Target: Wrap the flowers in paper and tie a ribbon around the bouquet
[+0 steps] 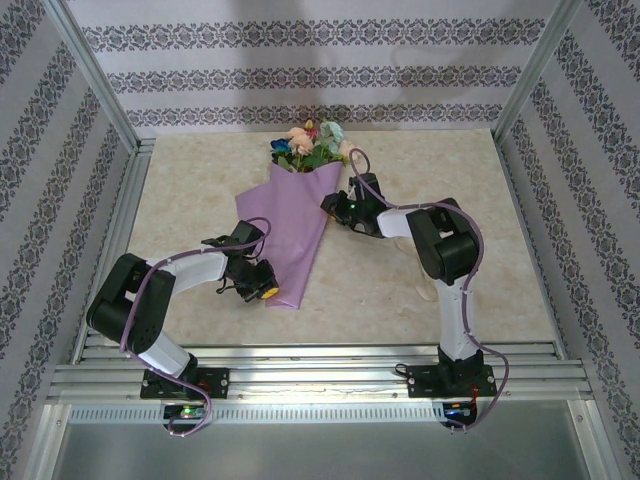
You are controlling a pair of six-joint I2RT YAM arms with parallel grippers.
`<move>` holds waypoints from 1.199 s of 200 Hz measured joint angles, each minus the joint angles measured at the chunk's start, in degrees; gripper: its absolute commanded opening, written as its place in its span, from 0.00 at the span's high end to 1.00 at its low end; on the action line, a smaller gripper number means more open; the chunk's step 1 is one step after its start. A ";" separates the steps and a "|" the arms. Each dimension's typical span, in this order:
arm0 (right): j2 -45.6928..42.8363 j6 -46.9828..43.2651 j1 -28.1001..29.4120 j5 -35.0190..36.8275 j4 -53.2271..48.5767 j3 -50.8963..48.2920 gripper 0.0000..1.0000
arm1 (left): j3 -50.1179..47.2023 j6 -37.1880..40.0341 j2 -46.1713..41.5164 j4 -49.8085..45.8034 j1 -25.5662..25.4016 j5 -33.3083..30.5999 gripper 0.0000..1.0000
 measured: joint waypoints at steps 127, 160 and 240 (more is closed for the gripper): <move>11.04 3.54 -4.48 1.31 -1.81 18.86 0.98 | 1.49 -0.02 1.60 -0.26 0.07 1.05 0.90; 13.77 4.48 -4.85 1.57 -3.48 22.36 1.00 | 2.29 -0.04 2.47 -0.46 0.28 1.73 0.90; 17.16 3.48 -7.72 -2.19 -10.40 33.09 0.64 | 7.78 -1.64 8.37 2.05 -0.76 4.63 0.89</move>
